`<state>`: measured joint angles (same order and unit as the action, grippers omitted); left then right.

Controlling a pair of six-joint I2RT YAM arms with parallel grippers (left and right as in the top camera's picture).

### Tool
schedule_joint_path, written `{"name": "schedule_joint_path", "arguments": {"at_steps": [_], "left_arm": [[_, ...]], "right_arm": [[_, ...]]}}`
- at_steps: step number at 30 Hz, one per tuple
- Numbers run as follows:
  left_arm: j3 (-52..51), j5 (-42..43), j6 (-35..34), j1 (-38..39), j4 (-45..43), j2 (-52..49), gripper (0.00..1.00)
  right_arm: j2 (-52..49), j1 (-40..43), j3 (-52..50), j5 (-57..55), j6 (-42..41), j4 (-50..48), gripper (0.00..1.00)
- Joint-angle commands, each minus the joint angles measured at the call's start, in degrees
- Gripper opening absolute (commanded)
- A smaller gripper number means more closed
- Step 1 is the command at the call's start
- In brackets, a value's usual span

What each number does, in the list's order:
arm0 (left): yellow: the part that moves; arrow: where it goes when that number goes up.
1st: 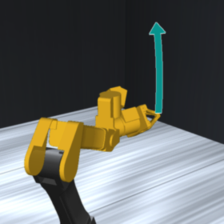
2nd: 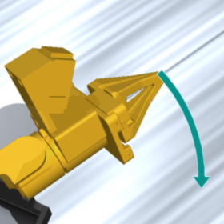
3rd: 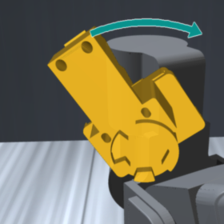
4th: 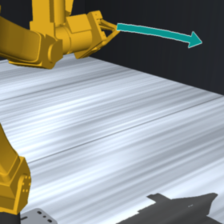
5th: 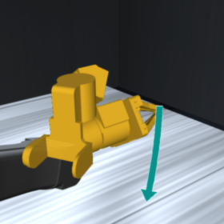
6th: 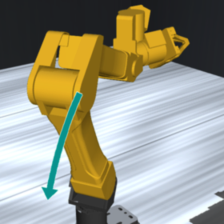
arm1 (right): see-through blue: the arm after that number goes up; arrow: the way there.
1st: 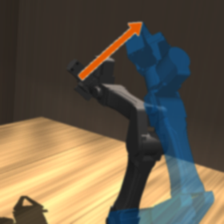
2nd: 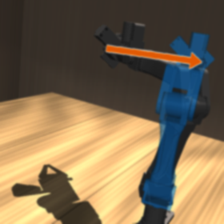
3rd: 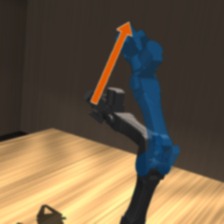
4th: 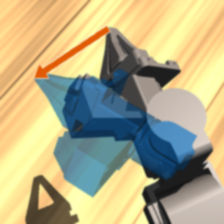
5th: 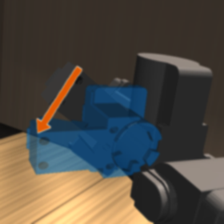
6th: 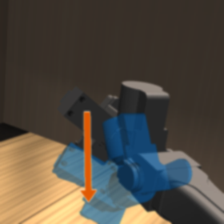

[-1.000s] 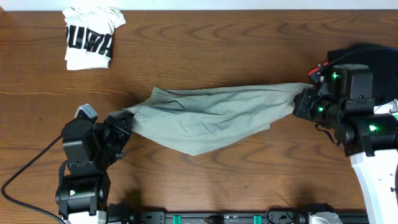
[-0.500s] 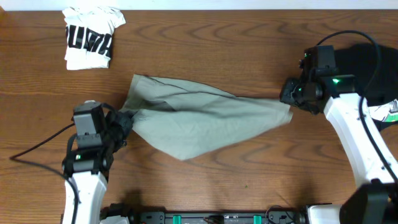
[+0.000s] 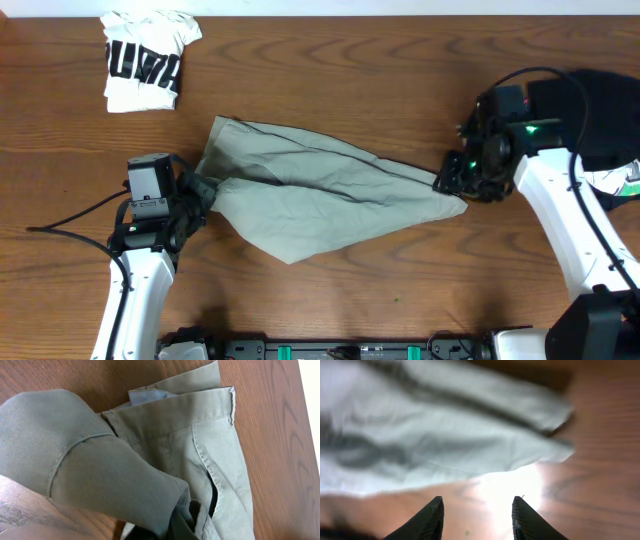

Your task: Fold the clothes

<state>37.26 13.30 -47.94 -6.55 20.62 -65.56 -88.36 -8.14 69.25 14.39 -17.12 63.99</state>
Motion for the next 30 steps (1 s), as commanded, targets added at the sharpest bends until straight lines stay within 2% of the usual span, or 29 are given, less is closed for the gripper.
{"name": "schedule_joint_path", "arguments": {"at_steps": [1, 12, 19, 30], "left_arm": [[0.81, -0.96, 0.79, -0.24, -0.17, -0.02, 0.06], [0.81, -0.94, 0.79, -0.24, -0.15, -0.02, 0.06], [0.81, -0.94, 0.79, -0.24, -0.15, -0.02, 0.06], [0.81, -0.94, 0.79, -0.24, -0.15, -0.02, 0.06]], "right_arm": [[1.07, -3.96, -1.77, 3.28, 3.19, 0.35, 0.43], [1.03, -14.34, -13.73, 2.97, -3.06, -12.24, 0.59], [1.03, -15.61, -18.69, -4.55, -6.21, -19.89, 0.67], [1.01, -15.63, -20.31, -12.70, -6.40, -25.94, 0.72]]}}
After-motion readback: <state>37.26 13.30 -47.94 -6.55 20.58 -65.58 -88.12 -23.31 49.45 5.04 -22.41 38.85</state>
